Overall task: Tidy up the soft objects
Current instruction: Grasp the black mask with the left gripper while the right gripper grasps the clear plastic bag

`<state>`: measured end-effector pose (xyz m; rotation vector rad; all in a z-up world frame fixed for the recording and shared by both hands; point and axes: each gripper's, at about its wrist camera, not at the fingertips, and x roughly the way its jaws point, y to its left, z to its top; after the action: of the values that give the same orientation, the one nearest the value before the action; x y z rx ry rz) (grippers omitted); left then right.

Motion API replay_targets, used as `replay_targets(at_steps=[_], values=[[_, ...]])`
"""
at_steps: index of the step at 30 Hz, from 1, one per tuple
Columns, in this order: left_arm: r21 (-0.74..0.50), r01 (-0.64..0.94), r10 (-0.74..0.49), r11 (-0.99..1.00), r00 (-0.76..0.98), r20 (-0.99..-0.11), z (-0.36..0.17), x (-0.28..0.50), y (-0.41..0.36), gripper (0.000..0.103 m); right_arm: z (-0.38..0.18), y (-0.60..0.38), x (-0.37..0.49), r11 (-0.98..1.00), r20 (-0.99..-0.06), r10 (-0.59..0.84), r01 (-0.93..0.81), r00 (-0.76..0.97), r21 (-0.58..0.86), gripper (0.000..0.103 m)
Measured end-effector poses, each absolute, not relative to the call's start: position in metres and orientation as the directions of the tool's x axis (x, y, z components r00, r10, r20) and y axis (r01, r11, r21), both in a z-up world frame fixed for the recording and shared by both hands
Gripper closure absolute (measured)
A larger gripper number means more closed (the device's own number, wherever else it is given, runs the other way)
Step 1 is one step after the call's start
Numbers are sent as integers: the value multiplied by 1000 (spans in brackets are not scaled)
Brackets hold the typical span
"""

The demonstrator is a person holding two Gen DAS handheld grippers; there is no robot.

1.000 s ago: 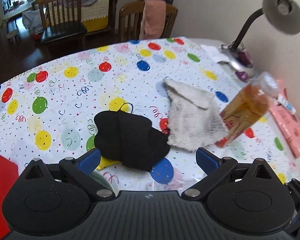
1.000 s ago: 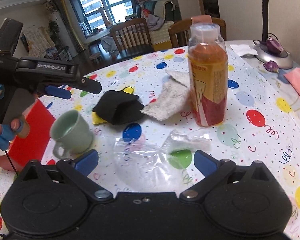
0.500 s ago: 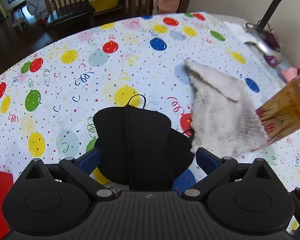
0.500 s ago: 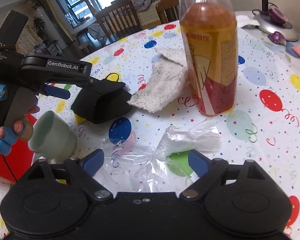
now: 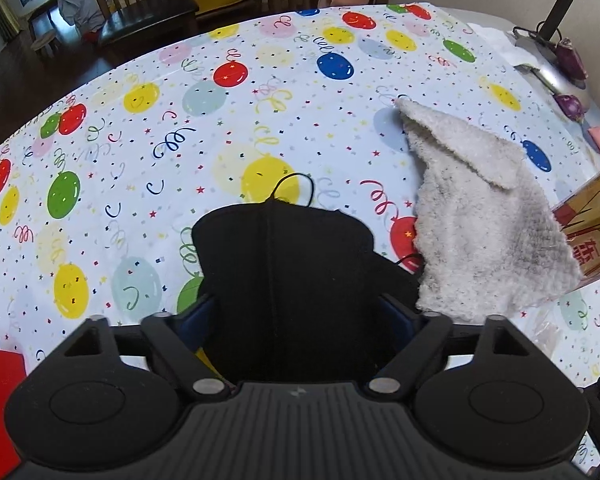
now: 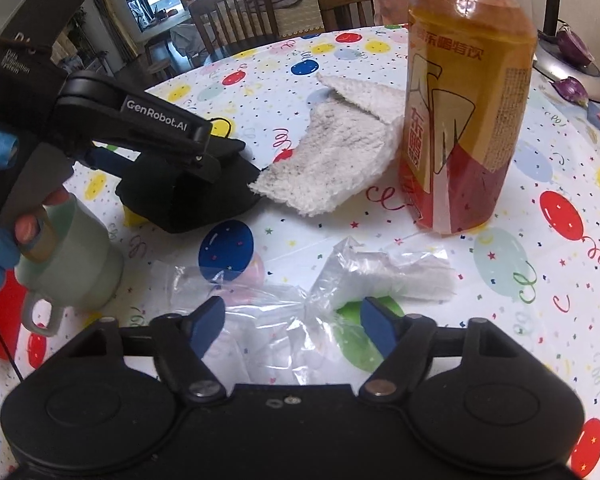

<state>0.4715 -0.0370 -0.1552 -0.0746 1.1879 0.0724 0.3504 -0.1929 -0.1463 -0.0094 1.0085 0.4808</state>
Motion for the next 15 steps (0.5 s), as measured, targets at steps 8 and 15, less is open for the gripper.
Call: replay_targets(at_steps=[8, 15], values=[[-25, -131, 27, 991, 380, -925, -153, 470, -28, 50, -147, -200, 349, 911, -821, 349, -368, 452, 185, 57], [-58, -175, 18, 983, 402, -916, -140, 465, -19, 70, -146, -208, 344, 913, -814, 351, -364, 463, 186, 72]])
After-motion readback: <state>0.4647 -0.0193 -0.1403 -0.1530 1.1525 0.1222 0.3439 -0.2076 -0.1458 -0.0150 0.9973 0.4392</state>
